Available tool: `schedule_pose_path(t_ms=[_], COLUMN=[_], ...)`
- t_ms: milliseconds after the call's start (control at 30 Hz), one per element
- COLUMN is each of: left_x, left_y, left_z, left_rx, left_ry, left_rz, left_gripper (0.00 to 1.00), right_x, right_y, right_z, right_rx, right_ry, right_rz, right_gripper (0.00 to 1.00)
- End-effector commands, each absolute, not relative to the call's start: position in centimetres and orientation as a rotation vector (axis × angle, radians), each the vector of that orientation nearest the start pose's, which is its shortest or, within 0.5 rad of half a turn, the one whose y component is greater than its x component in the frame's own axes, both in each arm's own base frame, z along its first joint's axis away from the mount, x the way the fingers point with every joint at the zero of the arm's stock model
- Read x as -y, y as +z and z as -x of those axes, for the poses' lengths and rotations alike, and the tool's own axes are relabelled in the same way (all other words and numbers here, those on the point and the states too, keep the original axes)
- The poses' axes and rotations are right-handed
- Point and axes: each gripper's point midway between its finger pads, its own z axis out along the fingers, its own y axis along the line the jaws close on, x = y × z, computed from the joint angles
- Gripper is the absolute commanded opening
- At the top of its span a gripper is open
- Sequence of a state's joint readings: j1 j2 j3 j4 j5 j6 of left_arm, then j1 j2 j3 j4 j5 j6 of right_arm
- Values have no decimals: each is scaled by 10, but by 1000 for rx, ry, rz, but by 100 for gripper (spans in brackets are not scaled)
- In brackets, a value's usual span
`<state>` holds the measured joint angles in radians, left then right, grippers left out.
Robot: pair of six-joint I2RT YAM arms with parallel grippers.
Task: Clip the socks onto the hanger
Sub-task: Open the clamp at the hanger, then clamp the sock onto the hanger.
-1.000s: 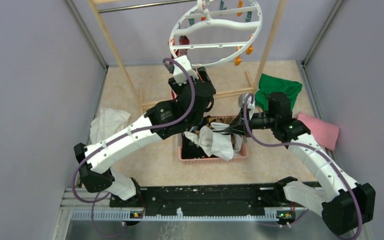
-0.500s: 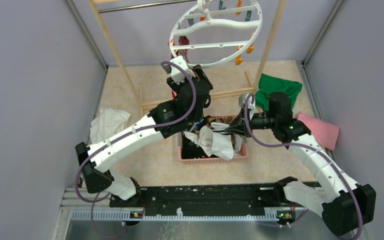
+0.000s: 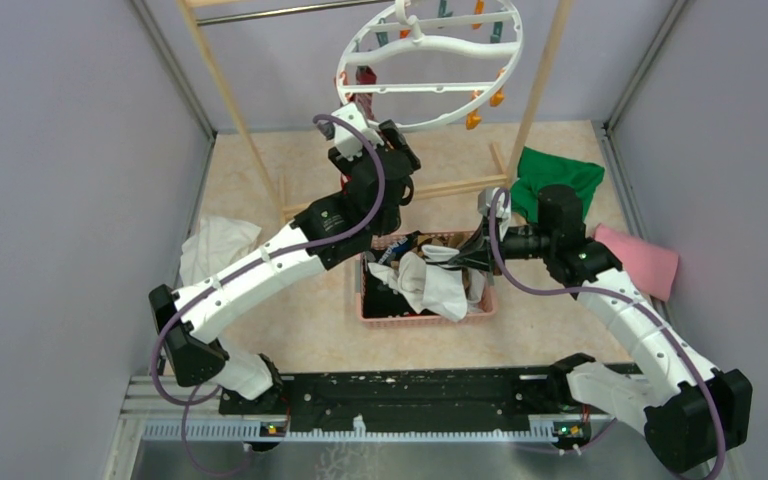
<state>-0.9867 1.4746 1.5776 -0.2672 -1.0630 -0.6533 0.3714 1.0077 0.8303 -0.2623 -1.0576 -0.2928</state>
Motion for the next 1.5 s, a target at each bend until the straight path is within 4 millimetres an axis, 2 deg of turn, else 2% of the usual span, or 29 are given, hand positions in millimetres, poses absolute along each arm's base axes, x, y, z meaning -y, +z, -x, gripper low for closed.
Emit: schedule_pose_path(t_ms=[0,233,400,600,833,1033,1100,1233,1333,1467], left_x=[258,260,258,256,257,257,256,257,257,256], left_y=[416,421,424,426,428,429,430,432,432,435], left_z=[-348,-352,-351,-350,-349,-347,-346,-344,-342,-340], left_rx=[-1542,-1528,-1516,-1509,-1507,-1507,-1507,-1513,-1519,-1516], left_ry=[-385,-398,-393,-402,-422,-431,-435,-461,-476,-494], left_rz=[531,518,508,499,491,484,483,486,489,494], left_gripper=[70,65,57,36,17,10,8,7,6,5], right_x=[-238,-238,-238,-238,-238,-237,-238,-242,-248,-256], right_y=[257,257,255,255,254,254,257,269,288,313], right_z=[-192,-193,-193,-192,-193,-195,-201,-228,-250,-268], right_rx=[-1420,-1420,-1424,-1424,-1428,-1427,-1426,-1434,-1420,-1381], right_ry=[1095,1098,1101,1100,1096,1084,1061,937,840,767], right_rz=[1240,1238,1238,1238,1236,1233,1214,1152,1095,1030], right_gripper=[0,0,0,0,0,0,0,0,0,0])
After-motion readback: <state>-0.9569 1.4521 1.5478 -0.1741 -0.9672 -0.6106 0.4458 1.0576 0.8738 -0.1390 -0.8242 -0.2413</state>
